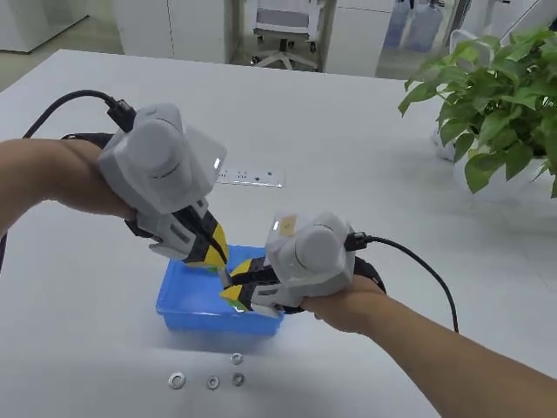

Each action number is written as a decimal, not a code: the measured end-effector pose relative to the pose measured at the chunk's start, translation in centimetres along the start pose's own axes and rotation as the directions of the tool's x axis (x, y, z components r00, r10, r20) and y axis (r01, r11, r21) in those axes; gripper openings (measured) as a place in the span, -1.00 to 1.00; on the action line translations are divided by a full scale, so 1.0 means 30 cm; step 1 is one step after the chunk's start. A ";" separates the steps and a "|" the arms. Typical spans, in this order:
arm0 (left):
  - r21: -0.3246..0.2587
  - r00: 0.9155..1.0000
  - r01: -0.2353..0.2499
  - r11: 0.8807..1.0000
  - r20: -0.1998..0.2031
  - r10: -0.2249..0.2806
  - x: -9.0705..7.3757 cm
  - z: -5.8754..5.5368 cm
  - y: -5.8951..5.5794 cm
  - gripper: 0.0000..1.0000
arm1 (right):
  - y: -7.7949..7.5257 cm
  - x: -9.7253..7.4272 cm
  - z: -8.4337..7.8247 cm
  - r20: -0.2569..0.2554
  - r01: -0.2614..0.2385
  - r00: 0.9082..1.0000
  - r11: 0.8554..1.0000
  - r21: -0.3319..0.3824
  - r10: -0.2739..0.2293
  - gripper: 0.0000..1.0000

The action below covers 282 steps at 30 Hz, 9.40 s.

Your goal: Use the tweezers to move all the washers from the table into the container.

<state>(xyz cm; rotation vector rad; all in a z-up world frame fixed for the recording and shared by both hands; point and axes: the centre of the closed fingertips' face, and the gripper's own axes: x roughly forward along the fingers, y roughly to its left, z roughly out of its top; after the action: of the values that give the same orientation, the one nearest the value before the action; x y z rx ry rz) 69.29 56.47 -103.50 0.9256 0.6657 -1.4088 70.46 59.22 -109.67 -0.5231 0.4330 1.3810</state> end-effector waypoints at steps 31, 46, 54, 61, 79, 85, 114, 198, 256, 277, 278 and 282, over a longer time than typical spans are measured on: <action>-0.001 1.000 0.025 1.000 -0.019 -0.025 0.000 0.044 -0.146 -0.89 | 0.152 -0.049 -0.008 0.019 -0.001 1.000 1.000 -0.010 0.002 -0.77; -0.017 0.999 0.043 0.999 -0.025 -0.044 0.074 0.015 -0.230 -0.89 | 0.242 -0.019 -0.089 -0.014 -0.026 1.000 1.000 -0.001 0.026 -0.77; -0.027 0.999 0.040 0.999 -0.022 -0.040 0.104 0.002 -0.252 -0.89 | 0.263 -0.006 -0.121 -0.033 -0.030 0.999 1.000 -0.002 0.030 -0.77; -0.042 0.999 0.034 0.999 -0.012 -0.034 0.129 -0.008 -0.265 -0.89 | 0.278 0.001 -0.148 -0.053 -0.038 0.998 0.999 -0.006 0.038 -0.77; -0.056 1.000 0.027 0.998 0.003 -0.026 0.155 -0.005 -0.272 -0.89 | 0.281 0.012 -0.175 -0.063 -0.036 0.997 0.999 -0.002 0.036 -0.76; -0.063 0.999 0.034 0.997 0.027 -0.033 0.165 0.013 -0.268 -0.89 | 0.282 0.009 -0.184 -0.073 -0.033 0.997 0.999 0.004 0.033 -0.77; -0.081 0.996 0.042 0.996 0.079 -0.035 0.132 0.044 -0.258 -0.89 | 0.277 -0.021 -0.153 -0.081 -0.032 0.996 0.999 0.021 0.034 -0.80; -0.097 0.996 -0.024 0.995 0.080 0.032 0.082 -0.089 0.062 -0.89 | -0.048 0.108 -0.075 -0.049 -0.051 0.997 0.999 0.020 0.052 -0.79; -0.054 0.998 -0.036 0.998 0.047 0.039 -0.044 0.005 -0.054 -0.89 | 0.060 -0.004 0.038 0.009 -0.023 1.000 0.999 -0.028 0.024 -0.77; -0.065 0.999 -0.002 0.998 0.036 0.004 0.006 -0.004 -0.163 -0.89 | 0.177 0.013 -0.013 -0.003 -0.051 0.999 0.998 -0.028 0.050 -0.77; -0.067 0.999 -0.001 0.998 0.037 0.004 0.009 -0.006 -0.167 -0.89 | 0.182 0.016 -0.017 -0.003 -0.053 0.999 0.998 -0.028 0.053 -0.77; -0.074 0.999 0.003 0.997 0.037 0.000 0.021 -0.020 -0.179 -0.89 | 0.195 0.022 -0.026 -0.004 -0.058 0.998 0.998 -0.025 0.057 -0.77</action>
<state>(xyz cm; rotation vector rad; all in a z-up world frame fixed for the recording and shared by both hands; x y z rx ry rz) 64.13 57.04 -105.09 0.8391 0.6865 -1.3904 64.77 59.94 -111.24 -0.5370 0.4374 1.4423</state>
